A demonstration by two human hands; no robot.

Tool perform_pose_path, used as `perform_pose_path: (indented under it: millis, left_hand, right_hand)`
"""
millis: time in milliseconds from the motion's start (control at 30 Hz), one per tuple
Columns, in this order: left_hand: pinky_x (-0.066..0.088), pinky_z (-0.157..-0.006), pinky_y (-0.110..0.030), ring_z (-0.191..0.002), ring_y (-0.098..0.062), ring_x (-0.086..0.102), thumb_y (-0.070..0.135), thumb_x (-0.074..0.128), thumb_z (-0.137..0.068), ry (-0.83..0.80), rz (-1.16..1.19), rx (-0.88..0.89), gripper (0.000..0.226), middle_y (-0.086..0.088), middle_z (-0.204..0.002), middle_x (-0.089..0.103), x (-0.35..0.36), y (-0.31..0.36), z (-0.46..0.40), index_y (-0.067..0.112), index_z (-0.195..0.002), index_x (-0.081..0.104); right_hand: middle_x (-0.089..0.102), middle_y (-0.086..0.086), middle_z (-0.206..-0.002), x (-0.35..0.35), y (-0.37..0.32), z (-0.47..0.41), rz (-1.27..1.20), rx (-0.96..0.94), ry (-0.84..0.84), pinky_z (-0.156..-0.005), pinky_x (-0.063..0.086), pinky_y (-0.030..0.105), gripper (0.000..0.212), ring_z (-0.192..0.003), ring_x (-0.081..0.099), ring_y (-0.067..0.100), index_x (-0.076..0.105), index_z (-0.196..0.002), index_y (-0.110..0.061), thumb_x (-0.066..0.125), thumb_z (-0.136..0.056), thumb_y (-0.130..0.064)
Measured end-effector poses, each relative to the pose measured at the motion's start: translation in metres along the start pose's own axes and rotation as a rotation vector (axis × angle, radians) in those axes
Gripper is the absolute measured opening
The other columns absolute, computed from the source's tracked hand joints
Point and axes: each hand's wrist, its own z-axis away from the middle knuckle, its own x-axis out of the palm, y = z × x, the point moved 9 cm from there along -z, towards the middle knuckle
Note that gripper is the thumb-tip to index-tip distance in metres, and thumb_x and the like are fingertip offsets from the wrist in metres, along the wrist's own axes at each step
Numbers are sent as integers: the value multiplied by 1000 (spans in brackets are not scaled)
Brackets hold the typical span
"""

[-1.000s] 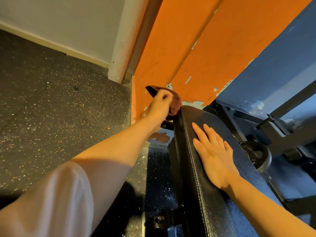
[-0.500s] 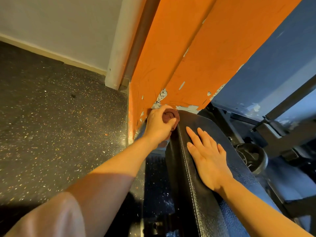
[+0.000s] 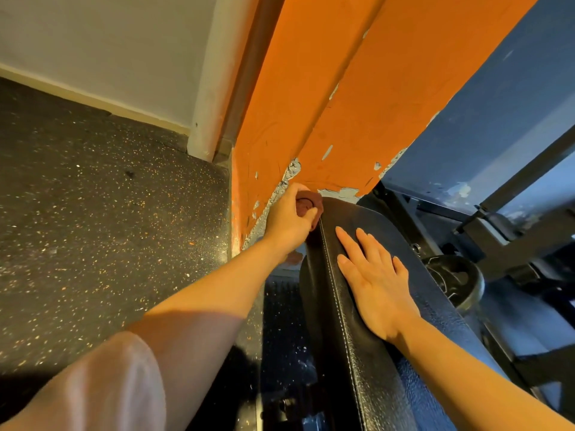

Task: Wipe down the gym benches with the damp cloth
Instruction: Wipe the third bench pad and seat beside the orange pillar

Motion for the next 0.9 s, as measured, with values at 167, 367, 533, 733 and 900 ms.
perform_pose_path:
  millis: [167,367,533,733,900]
  left_hand:
    - [48,-87,-29,-100,-20,60,6,65,-85,-51,75,47,29,-1,-105,63,-3,5,34,23,-107,55]
    - [52,-87,-23,-99,-15,63,14,78,-76,-181,242,-105,48,0,-106,64,-23,-14,85,28,-114,51]
    - [52,-93,-45,-108,-24,61,27,77,-80,75,430,-269,34,-3,-113,64,-38,-29,34,27,-109,60]
    - [45,-95,-29,-119,-18,54,37,47,-99,-112,525,-340,42,-1,-130,56,25,-21,45,23,-139,44]
    - [46,-97,-28,-115,-12,56,19,55,-97,-96,359,-56,35,3,-124,59,7,-11,77,32,-128,49]
  right_hand:
    - [-5,-9,-161,0,1,-1,-2,-8,7,-119,-5,48,49,-147,-10,9,-5,-147,-51,10,-100,-48]
    - [-5,-9,-161,1,1,-2,2,-14,8,-118,-5,48,49,-147,-10,9,-6,-146,-52,2,-98,-52]
    - [-6,-9,-161,1,2,-2,-7,-21,5,-118,-6,47,46,-147,-10,8,-6,-145,-53,6,-101,-50]
    - [-5,-8,-162,2,1,-3,-3,-21,7,-119,-6,47,47,-147,-9,9,-5,-145,-53,3,-99,-52]
    - [-6,-8,-162,2,2,-3,-8,-20,6,-118,-6,47,48,-147,-10,9,-5,-146,-52,6,-100,-51]
